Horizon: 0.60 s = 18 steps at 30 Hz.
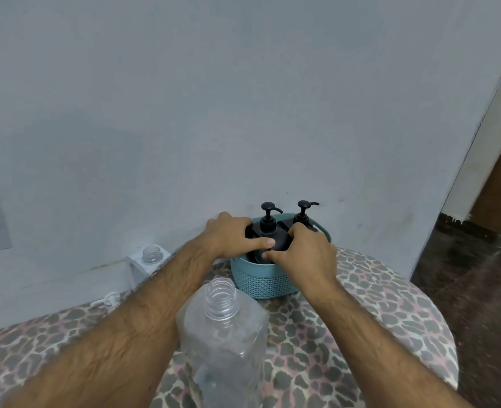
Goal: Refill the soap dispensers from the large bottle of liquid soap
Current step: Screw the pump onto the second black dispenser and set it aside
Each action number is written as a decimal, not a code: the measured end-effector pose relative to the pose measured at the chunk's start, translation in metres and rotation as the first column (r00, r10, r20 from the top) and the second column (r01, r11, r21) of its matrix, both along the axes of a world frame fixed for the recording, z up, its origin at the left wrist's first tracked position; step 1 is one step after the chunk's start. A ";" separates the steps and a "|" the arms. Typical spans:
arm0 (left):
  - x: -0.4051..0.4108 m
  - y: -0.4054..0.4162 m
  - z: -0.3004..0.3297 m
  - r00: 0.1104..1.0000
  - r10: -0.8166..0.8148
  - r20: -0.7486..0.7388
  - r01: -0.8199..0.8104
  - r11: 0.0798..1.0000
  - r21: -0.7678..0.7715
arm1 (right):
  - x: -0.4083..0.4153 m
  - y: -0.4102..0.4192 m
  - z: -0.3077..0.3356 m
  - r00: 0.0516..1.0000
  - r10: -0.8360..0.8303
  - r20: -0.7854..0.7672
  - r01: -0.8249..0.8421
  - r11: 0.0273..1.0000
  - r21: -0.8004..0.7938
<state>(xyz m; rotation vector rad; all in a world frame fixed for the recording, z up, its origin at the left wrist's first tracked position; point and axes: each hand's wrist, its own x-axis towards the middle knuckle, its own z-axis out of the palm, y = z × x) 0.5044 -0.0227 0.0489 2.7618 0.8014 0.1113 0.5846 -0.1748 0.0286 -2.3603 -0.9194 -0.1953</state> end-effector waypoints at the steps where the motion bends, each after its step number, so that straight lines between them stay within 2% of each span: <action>1: 0.000 0.000 0.000 1.000 -0.011 -0.020 0.012 1.000 0.014 | 0.000 0.001 0.001 1.000 -0.005 0.015 0.006 1.000 -0.012; 7: 0.001 -0.001 0.000 0.997 -0.034 -0.076 0.038 0.998 0.057 | -0.001 0.002 0.006 0.993 -0.043 0.114 0.056 0.992 -0.112; 13: -0.005 -0.002 -0.004 0.986 -0.035 0.161 0.014 0.991 0.131 | -0.004 0.000 0.012 0.989 -0.064 0.137 0.088 0.980 -0.178; 16: -0.005 -0.007 0.000 0.977 0.033 0.209 -0.049 0.996 0.074 | -0.004 -0.001 0.014 0.988 -0.077 0.137 0.102 0.977 -0.190; 18: -0.004 -0.011 0.001 0.975 0.056 0.217 -0.079 0.992 0.100 | -0.004 -0.001 0.014 0.989 -0.085 0.121 0.107 0.977 -0.183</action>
